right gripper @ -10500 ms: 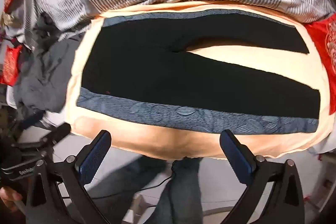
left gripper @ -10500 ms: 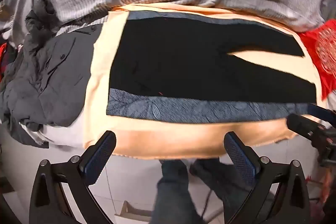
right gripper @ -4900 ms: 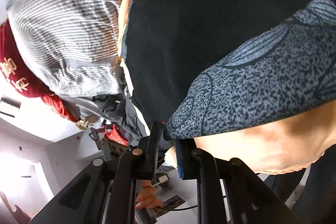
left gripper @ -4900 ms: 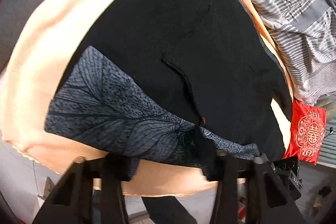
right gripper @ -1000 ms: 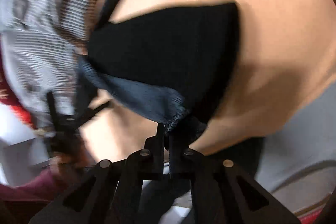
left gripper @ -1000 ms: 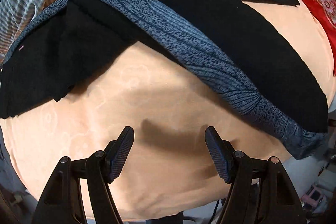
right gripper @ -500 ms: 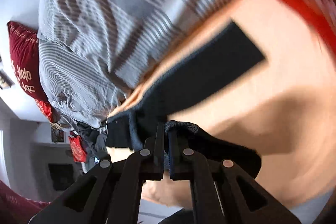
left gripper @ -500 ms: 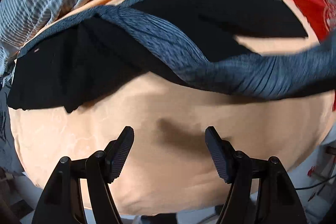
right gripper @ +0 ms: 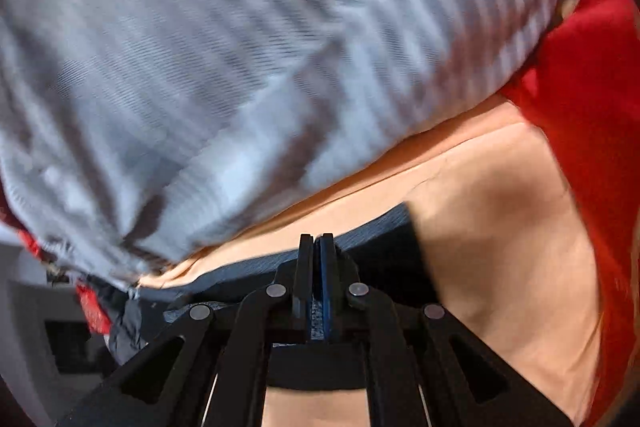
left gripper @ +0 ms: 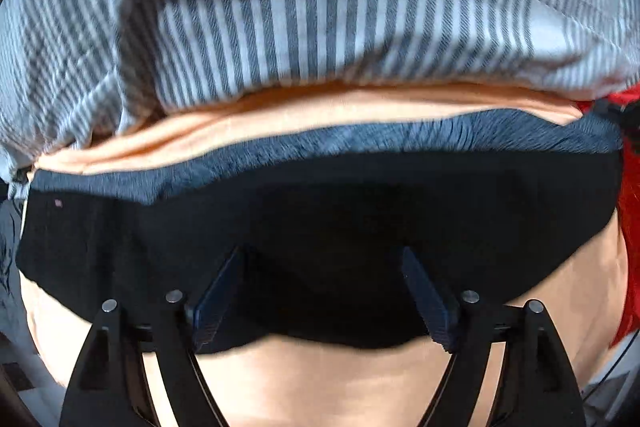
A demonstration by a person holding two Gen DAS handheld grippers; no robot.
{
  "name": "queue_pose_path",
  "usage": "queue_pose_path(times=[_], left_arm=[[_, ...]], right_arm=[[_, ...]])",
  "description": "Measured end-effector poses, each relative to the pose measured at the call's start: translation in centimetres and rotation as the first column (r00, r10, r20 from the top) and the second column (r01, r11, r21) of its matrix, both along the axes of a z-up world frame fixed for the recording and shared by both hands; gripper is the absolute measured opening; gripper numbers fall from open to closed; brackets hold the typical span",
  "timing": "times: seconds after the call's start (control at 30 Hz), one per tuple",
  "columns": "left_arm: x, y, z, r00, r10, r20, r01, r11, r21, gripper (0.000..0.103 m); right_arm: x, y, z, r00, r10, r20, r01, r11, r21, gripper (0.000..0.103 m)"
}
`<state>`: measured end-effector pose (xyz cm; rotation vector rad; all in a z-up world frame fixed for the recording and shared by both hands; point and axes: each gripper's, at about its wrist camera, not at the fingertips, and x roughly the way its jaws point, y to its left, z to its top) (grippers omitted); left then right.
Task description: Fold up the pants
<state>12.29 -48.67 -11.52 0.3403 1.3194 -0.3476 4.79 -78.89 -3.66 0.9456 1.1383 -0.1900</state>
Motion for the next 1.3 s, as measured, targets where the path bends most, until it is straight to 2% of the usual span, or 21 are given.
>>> queue_pose_path(times=[0.13, 0.23, 0.3, 0.37, 0.47, 0.6, 0.67, 0.73, 0.83, 0.97, 1.0, 1.07, 1.2, 1.27, 1.3], left_arm=[[1.6, -0.9, -1.3, 1.000, 0.009, 0.001, -0.009, 0.999, 0.034, 0.082], [2.2, -1.4, -2.4, 1.000, 0.016, -0.007, -0.015, 0.998, 0.056, 0.082], [2.4, -1.6, -3.1, 1.000, 0.004, -0.014, -0.003, 0.998, 0.060, 0.082], [2.5, -2.3, -3.9, 1.000, -0.022, -0.017, 0.023, 0.996, 0.084, 0.082], [2.2, -2.6, -4.6, 0.999, -0.029, -0.014, 0.030, 0.994, 0.105, 0.082], [2.0, -2.4, -4.8, 1.000, -0.023, -0.013, 0.025, 0.994, 0.107, 0.082], [0.9, -2.4, -3.7, 1.000, -0.023, -0.014, 0.025, 0.994, 0.106, 0.082], [0.9, -2.2, -3.8, 0.999, -0.032, -0.014, 0.033, 0.994, 0.104, 0.082], [1.6, -2.3, -4.3, 1.000, -0.030, -0.008, 0.031, 0.993, 0.117, 0.082], [2.7, -2.2, -5.6, 0.999, 0.008, -0.035, -0.004, 0.993, 0.115, 0.082], [2.7, -2.0, -5.5, 0.999, 0.014, -0.037, -0.010, 0.994, 0.110, 0.082], [2.6, -1.5, -4.7, 1.000, 0.009, -0.027, -0.007, 0.996, 0.094, 0.082], [1.7, 0.3, -3.1, 1.000, -0.013, 0.006, 0.012, 0.996, 0.094, 0.082], [1.6, 1.3, -3.7, 1.000, -0.014, -0.002, 0.014, 0.992, 0.123, 0.082], [1.5, 2.0, -4.6, 1.000, -0.011, -0.018, 0.013, 0.987, 0.162, 0.082]], right_arm=[[0.5, -1.2, -3.5, 0.997, -0.016, -0.079, 0.016, 1.000, -0.001, 0.005], [-0.1, -1.8, -3.8, 0.994, -0.048, -0.101, 0.045, 0.999, -0.025, 0.008], [-0.7, -2.1, -3.2, 0.995, -0.049, -0.092, 0.047, 0.999, -0.028, 0.028], [-1.5, -2.3, -2.0, 0.996, -0.032, -0.083, 0.028, 0.998, -0.056, 0.041], [-2.8, -2.2, -1.4, 0.998, 0.000, -0.061, 0.000, 1.000, -0.010, 0.052], [-2.9, -1.6, -3.4, 0.996, 0.051, -0.077, -0.047, 0.997, 0.053, 0.051], [-2.0, -0.5, -4.4, 0.989, 0.117, -0.090, -0.110, 0.991, 0.077, 0.007], [-1.1, 0.6, -4.1, 0.981, 0.162, -0.109, -0.162, 0.987, 0.014, 0.007], [-0.2, -0.2, -3.0, 0.990, 0.115, -0.086, -0.121, 0.991, -0.064, 0.007], [0.3, -1.7, -5.4, 0.984, 0.060, -0.170, -0.070, 0.996, -0.054, 0.008], [0.3, -1.7, -5.5, 0.982, 0.046, -0.183, -0.058, 0.996, -0.061, 0.015], [-0.5, -1.9, -4.7, 0.982, 0.001, -0.190, -0.017, 0.996, -0.082, 0.031], [-2.6, -1.4, -0.8, 0.990, 0.001, -0.139, -0.020, 0.991, -0.135, 0.032], [-3.6, -0.1, 0.7, 0.994, 0.036, -0.104, -0.049, 0.990, -0.131, 0.032], [-4.2, 0.9, 0.9, 0.994, 0.056, -0.097, -0.067, 0.990, -0.120, 0.032]])
